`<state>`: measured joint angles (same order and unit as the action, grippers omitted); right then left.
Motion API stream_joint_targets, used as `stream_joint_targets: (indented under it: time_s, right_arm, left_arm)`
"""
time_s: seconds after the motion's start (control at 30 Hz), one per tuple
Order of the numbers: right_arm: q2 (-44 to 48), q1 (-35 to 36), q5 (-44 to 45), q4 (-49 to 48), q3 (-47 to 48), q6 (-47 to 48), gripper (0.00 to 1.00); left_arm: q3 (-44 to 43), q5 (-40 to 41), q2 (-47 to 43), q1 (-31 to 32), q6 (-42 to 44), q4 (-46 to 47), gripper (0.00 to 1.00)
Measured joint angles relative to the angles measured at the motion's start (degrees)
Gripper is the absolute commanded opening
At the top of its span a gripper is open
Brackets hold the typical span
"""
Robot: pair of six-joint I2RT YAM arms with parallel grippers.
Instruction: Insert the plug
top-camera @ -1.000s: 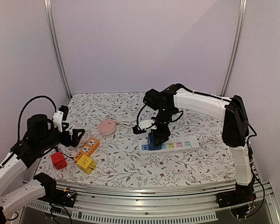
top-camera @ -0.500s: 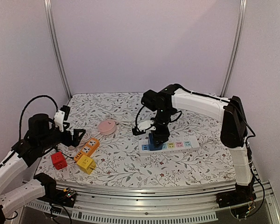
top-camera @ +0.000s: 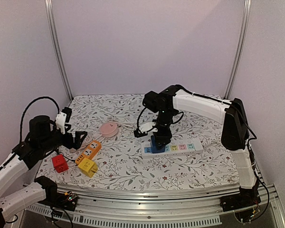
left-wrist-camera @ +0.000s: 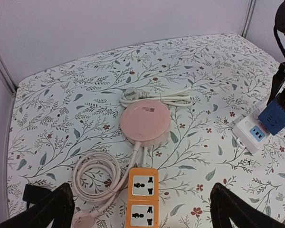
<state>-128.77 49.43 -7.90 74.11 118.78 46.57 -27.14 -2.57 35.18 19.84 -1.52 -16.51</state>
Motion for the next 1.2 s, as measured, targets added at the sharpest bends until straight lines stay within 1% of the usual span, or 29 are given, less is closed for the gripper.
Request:
stream_joint_targets:
  time_s: [0.23, 0.53, 0.9, 1.07, 1.2]
  right_arm:
    - [-1.3, 0.4, 1.6, 1.6, 2.8, 0.3, 0.0]
    - [-1.3, 0.5, 2.2, 1.4, 2.8, 1.0, 0.0]
    - [-1.8, -0.7, -1.2, 1.3, 2.9, 0.2, 0.0]
    - [-2.0, -1.1, -1.8, 1.3, 2.9, -0.1, 0.0]
    - [-3.2, -0.6, -1.2, 2.5, 4.8, -0.1, 0.0]
  left_arm:
    - [0.6, 0.0, 0.1, 0.0, 0.0, 0.5, 1.0]
    - [0.8, 0.0, 0.1, 0.0, 0.7, 0.9, 1.0]
    - [0.8, 0.0, 0.1, 0.0, 0.9, 0.9, 1.0]
    - [0.9, 0.1, 0.1, 0.0, 0.9, 0.9, 0.99]
    - [0.9, 0.2, 0.1, 0.0, 0.9, 1.2, 1.0]
